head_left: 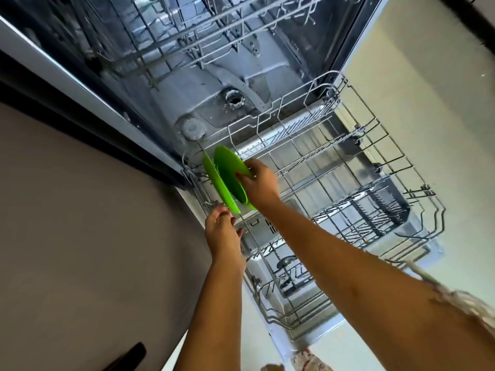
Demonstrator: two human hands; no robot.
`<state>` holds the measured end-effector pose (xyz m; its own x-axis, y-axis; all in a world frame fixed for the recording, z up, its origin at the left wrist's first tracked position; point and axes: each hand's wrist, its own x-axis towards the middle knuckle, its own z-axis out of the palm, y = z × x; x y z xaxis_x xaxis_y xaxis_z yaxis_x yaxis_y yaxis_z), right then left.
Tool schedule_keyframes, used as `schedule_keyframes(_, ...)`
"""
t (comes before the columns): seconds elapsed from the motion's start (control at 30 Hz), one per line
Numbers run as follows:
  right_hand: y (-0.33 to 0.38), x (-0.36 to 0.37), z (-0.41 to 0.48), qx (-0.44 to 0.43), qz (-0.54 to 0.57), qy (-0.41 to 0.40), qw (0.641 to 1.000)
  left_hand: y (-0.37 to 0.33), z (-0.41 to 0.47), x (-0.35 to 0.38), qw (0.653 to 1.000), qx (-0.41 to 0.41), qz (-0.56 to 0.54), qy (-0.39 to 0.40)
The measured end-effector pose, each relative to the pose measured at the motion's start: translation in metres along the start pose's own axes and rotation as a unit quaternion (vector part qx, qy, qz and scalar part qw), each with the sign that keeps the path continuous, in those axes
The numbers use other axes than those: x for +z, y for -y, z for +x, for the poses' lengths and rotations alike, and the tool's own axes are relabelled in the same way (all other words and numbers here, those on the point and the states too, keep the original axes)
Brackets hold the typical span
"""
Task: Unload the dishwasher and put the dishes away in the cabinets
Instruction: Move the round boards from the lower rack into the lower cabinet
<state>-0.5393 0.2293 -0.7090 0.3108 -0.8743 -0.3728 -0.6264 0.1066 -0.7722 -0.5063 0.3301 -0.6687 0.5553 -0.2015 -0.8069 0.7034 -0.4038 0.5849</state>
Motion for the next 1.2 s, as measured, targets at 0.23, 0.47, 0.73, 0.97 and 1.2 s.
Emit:
schedule_keyframes(0.23, -0.015, -0.013, -0.082, -0.192, 0.000, -0.042, 0.980, -0.028, 0.000, 0.005, 0.991, -0.025, -0.096, 0.093)
schedule_keyframes(0.47, -0.020, -0.032, -0.096, -0.183, 0.022, -0.090, 0.979, -0.030, -0.009, 0.006, 0.969, -0.009, -0.245, -0.001)
schedule_keyframes(0.73, 0.004, 0.024, -0.042, -0.018, -0.051, 0.109, 0.993, -0.033, -0.001, -0.006, 0.941, 0.219, -0.157, -0.204)
schedule_keyframes(0.97, 0.005, 0.026, -0.010, 0.037, -0.104, 0.116, 0.987, -0.028, -0.013, -0.015, 0.926, 0.243, -0.092, -0.274)
schedule_keyframes(1.2, -0.017, -0.020, -0.035, 0.074, 0.148, -0.030, 0.986, -0.005, -0.013, -0.021, 0.948, 0.177, -0.132, -0.228)
